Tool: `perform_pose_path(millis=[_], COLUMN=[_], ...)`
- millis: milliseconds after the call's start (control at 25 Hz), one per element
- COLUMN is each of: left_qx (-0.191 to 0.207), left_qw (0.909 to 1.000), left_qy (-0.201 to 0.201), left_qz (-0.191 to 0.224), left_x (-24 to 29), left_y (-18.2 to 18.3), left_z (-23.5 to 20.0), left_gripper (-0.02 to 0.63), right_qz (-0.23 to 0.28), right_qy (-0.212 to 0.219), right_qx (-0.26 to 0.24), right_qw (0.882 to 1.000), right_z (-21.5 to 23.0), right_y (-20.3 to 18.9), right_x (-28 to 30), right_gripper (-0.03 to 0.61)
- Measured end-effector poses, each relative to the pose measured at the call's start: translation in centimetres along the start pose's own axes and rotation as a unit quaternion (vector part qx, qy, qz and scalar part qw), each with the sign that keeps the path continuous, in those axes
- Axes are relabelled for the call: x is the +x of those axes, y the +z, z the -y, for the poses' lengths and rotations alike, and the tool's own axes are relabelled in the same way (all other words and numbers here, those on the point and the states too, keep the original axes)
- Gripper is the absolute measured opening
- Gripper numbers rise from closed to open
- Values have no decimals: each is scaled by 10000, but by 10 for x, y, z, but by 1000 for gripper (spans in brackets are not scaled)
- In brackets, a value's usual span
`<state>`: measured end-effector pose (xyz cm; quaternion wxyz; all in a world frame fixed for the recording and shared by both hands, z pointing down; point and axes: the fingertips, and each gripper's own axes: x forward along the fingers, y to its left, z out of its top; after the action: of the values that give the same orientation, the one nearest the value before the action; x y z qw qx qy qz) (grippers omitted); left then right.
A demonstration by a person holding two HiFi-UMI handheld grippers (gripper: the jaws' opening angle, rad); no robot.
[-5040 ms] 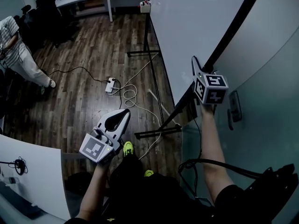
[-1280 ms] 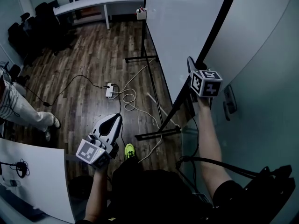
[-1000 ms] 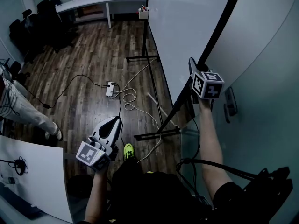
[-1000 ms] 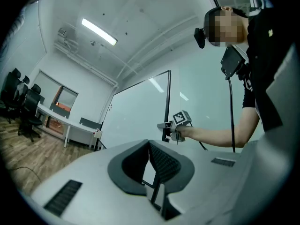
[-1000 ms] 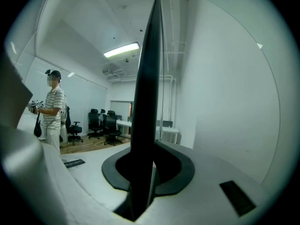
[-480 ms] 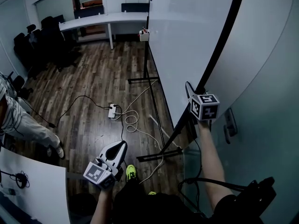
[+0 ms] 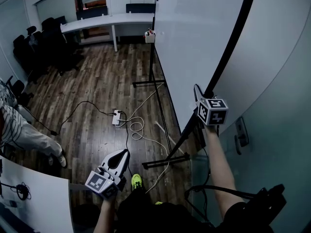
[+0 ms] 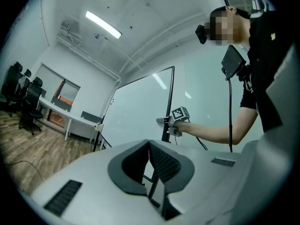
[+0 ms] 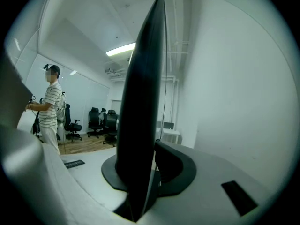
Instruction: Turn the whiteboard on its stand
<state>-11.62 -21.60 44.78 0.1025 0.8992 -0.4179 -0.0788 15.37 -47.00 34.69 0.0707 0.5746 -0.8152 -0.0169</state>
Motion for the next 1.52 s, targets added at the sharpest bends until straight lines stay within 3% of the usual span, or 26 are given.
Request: perform_pose_path(millis=[880,1520], left_qx=[-150,-198], left_qw=[9999,9986], left_qy=[2,-490], left_qz=[47,12], left_x=[28,52], left_y=[13,39], left_z=[-67,-124], left_gripper=[-6,-6], right_qz=[85,63], right_qy=[-65,-286], right_qx=[130,179], right_qw=[9999,9994], right_z=[-8,-22], right_y=[14,18], right_x=[62,93], right_gripper=[73,60])
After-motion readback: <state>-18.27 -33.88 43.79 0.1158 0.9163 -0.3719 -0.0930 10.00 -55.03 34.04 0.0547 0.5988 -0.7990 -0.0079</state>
